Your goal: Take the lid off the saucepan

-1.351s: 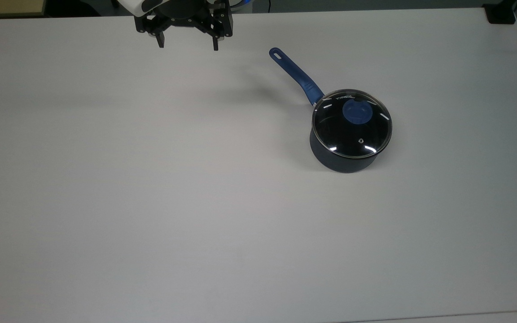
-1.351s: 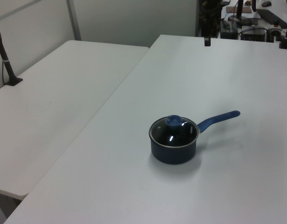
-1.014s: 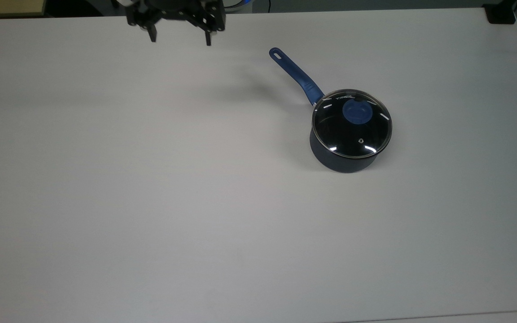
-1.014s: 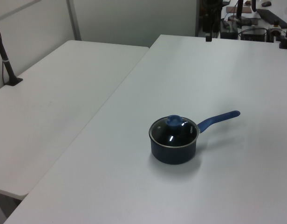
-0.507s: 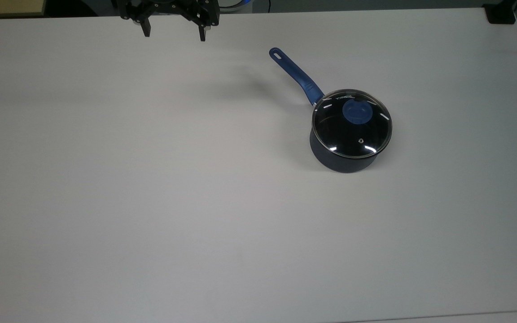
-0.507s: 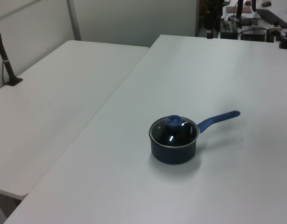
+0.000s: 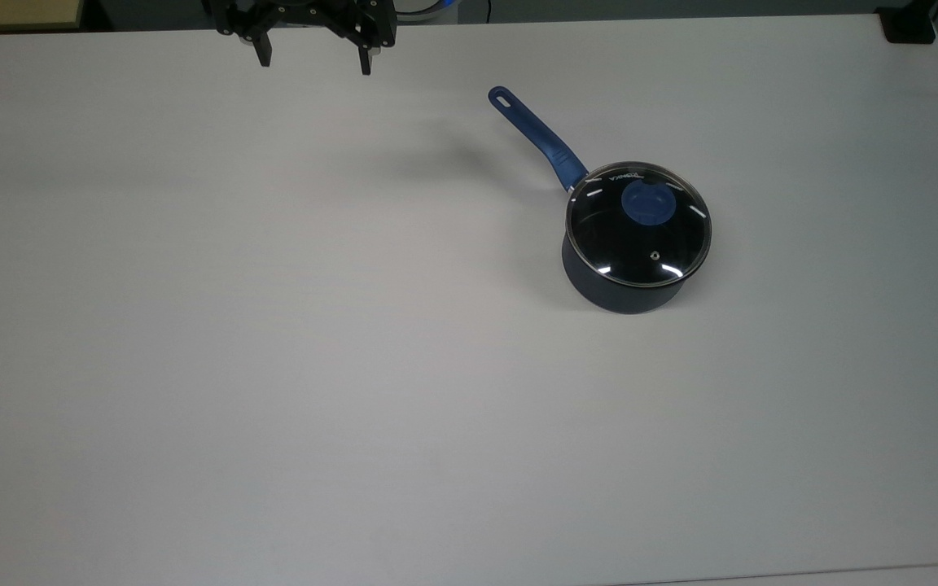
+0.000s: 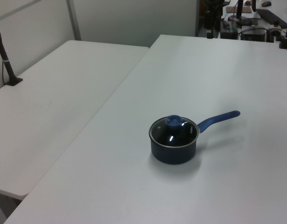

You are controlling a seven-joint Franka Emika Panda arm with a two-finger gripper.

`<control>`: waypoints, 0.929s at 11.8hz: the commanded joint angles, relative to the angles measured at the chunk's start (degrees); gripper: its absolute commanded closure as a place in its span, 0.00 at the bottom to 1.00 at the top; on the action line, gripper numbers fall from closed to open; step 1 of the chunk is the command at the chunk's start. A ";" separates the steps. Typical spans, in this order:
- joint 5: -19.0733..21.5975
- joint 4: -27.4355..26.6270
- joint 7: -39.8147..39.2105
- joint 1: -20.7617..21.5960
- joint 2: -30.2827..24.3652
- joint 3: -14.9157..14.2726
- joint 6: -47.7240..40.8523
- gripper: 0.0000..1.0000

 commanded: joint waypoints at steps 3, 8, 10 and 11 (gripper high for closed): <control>7.63 -0.64 -5.37 -1.87 -0.88 -0.66 -0.52 0.00; 7.57 0.59 -5.92 -0.39 0.00 0.31 -0.52 0.00; 7.31 0.07 -5.84 3.29 0.18 0.40 -0.70 0.00; 8.00 0.15 -5.84 4.09 1.05 0.48 -0.61 0.00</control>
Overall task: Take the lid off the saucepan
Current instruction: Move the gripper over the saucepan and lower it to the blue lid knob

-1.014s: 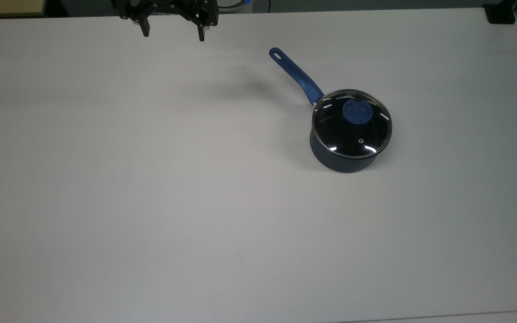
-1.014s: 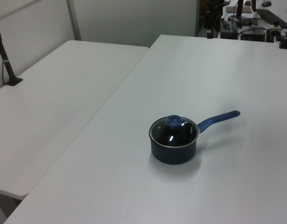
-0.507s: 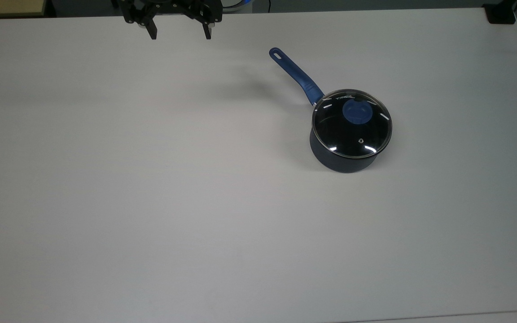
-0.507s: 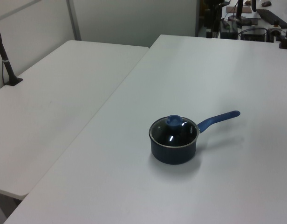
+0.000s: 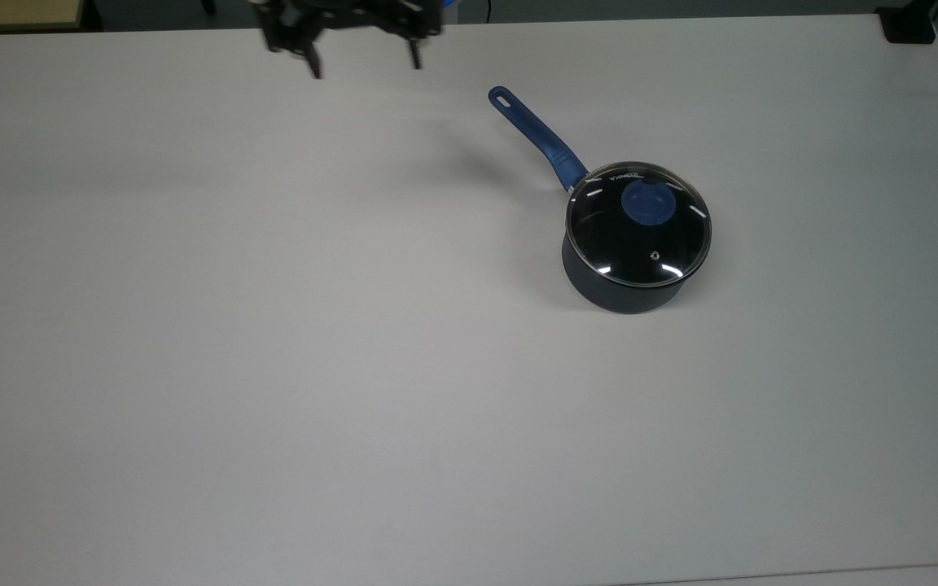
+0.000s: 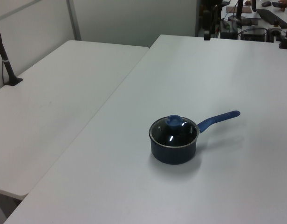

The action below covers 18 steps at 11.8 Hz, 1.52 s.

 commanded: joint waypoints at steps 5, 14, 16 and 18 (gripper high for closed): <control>1.24 -0.45 1.53 13.54 1.95 -0.57 3.25 0.00; -1.83 -0.10 14.90 27.98 14.60 -1.01 21.89 0.00; -1.74 -0.10 15.17 27.98 14.52 -1.01 21.71 0.00; -1.92 -0.54 16.30 27.89 14.61 -1.01 21.89 0.00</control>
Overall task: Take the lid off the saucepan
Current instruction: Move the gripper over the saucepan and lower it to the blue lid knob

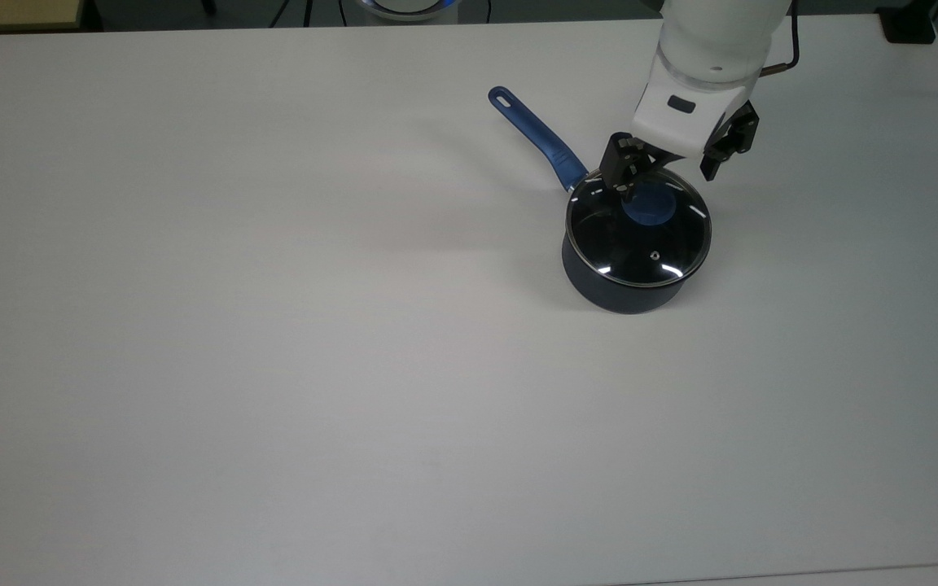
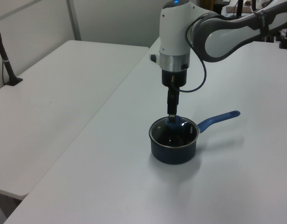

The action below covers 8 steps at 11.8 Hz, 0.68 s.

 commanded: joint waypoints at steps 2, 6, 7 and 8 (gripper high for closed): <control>-1.03 -0.55 2.19 0.93 -0.39 -0.94 0.33 0.00; -1.20 -0.46 2.62 1.01 2.15 -1.03 0.42 0.03; -1.55 -0.29 3.32 1.01 3.03 -0.94 0.42 0.04; -2.07 -0.29 3.42 1.01 3.73 -0.94 0.51 0.04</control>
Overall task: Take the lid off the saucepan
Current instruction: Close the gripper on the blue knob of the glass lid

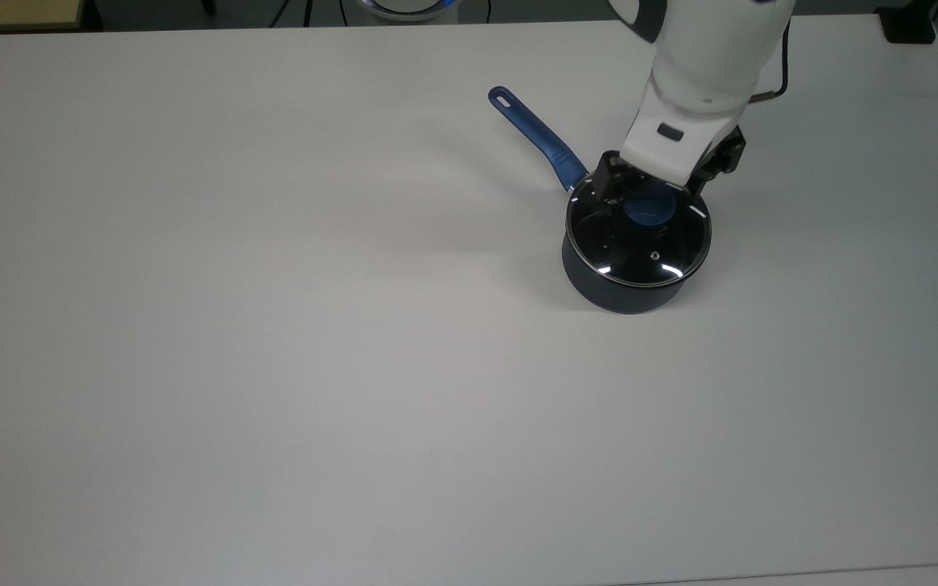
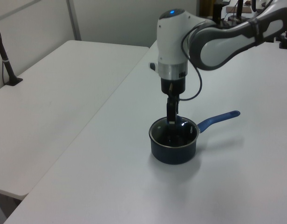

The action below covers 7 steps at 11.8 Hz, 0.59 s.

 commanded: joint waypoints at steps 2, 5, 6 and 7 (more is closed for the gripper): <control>-1.86 0.24 2.01 1.10 1.62 -0.77 0.42 0.08; -1.69 0.33 3.24 1.01 1.35 -0.85 0.33 0.20; -1.77 0.33 3.25 1.10 1.18 -0.85 0.25 0.20; -1.77 0.33 3.25 1.10 1.00 -0.85 0.07 0.24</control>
